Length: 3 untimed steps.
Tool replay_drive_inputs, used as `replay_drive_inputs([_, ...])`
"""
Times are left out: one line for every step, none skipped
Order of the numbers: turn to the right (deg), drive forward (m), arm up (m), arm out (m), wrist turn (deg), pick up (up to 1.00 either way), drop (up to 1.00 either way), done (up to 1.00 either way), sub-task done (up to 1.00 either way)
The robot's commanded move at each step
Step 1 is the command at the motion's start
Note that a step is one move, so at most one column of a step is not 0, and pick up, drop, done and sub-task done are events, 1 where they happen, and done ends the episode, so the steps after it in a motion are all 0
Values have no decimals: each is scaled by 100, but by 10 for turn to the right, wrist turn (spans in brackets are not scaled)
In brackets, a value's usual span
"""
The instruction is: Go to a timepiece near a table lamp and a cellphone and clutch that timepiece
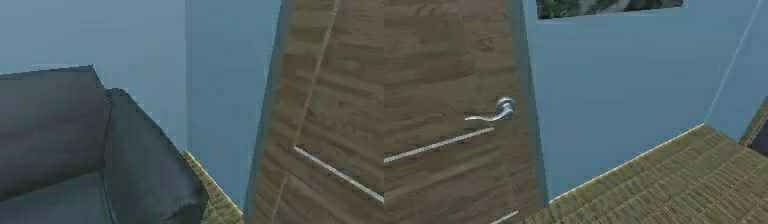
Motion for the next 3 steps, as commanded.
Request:
replay_drive_inputs([450,0,0,0,0,0,0,0,0])
replay_drive_inputs([450,0,0,0,0,0,0,0,0])
replay_drive_inputs([450,0,0,0,0,0,0,0,0])
